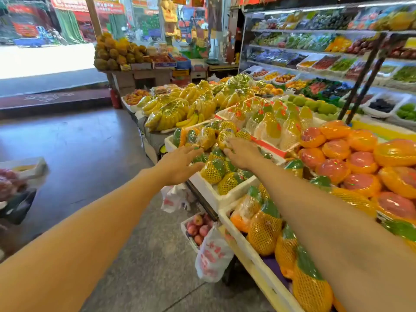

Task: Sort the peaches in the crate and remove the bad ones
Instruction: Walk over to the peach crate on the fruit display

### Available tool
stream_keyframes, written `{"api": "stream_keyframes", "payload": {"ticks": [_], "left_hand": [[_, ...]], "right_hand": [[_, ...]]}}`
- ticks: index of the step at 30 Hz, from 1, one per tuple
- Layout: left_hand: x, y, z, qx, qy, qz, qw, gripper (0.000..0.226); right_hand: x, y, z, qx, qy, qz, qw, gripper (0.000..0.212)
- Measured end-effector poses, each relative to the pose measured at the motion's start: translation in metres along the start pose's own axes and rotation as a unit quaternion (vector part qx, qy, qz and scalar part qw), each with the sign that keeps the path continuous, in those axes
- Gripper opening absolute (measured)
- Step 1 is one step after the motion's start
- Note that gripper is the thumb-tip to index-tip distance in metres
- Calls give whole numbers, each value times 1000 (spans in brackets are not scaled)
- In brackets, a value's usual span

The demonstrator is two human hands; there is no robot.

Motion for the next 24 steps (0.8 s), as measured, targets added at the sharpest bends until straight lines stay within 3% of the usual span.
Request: {"api": "stream_keyframes", "payload": {"ticks": [16,24], "left_hand": [[-238,-215,-33,-32,-1,4,999,55],[-401,-327,-50,-12,-3,-38,999,53]], "right_hand": [[-76,-303,72,-20,20,14,1000,52],[-128,-500,133,-43,16,-28,999,50]]}}
Point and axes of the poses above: each hand's wrist, its own y-axis away from the middle knuckle, its own z-axis out of the palm, x = y × z, the point moved 4 cm from there along -y, towards the middle knuckle, and after that the axes turned 1 degree about -z, right-handed, at the moved point
